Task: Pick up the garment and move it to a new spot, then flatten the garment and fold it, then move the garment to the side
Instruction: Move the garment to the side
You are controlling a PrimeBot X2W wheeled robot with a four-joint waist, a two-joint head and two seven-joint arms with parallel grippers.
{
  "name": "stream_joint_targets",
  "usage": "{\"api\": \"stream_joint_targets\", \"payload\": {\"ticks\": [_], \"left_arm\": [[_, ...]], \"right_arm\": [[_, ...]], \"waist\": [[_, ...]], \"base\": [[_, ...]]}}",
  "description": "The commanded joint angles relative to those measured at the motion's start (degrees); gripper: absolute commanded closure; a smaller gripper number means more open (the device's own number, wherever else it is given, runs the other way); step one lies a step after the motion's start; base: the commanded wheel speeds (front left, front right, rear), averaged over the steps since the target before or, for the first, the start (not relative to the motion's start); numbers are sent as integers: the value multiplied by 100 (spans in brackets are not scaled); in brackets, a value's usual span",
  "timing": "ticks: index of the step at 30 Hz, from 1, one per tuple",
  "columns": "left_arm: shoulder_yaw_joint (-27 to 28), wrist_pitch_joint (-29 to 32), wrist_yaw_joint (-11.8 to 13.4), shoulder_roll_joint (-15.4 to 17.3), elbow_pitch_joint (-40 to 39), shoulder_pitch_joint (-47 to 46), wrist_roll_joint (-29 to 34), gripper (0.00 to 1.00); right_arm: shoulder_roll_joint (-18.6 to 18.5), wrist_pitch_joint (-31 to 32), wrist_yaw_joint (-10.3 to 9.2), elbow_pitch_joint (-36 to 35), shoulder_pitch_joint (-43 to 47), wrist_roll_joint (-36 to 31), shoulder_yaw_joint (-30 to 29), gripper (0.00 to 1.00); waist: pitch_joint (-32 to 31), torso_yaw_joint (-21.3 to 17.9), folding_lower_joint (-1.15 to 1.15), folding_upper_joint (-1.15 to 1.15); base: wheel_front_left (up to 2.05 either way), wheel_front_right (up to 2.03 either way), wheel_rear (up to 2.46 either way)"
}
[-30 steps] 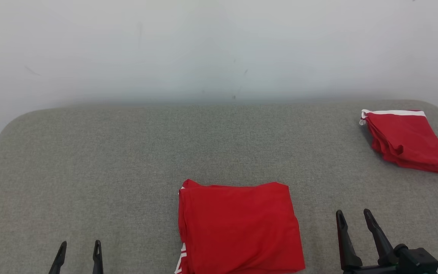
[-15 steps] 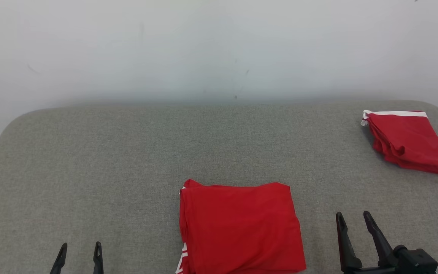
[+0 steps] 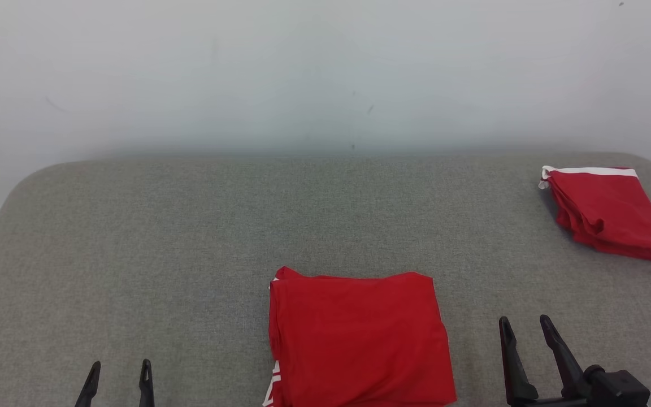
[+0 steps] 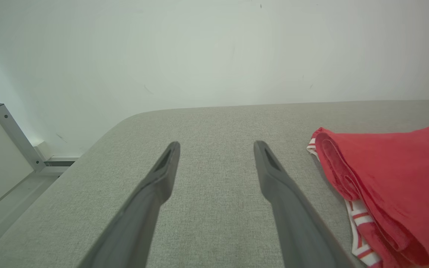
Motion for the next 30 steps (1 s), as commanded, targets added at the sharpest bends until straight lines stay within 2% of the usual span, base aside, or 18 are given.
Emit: {"api": "stream_joint_targets", "payload": {"ticks": [1,8,15,20,30], "left_arm": [[2,-18,2,-7,1,12,-9,0],[-2,-18,16,-26,8,27,-6,0],[-52,-18,11,-38,25,-15,-4,0],[-104,-18,4,-50,49,-73,-20,0],[-240,-18,13,-94,105,-160,-78,0]], "right_arm": [[2,-21,-17,8,41,-17,4,0],[-13,-21,-17,4,-45,-35,65,0],[-156,-21,-17,80,-512,-67,271,0],[-205,353,-17,661,-1097,-125,397,0],[-163,959,-17,1813,-1674,-169,418,0]], "waist": [[-4,6,0,0],[-25,33,0,0],[-25,125,0,0],[3,250,0,0],[110,573,0,0]], "base": [[0,0,0],[0,0,0],[0,0,0],[0,0,0],[0,0,0]]}}
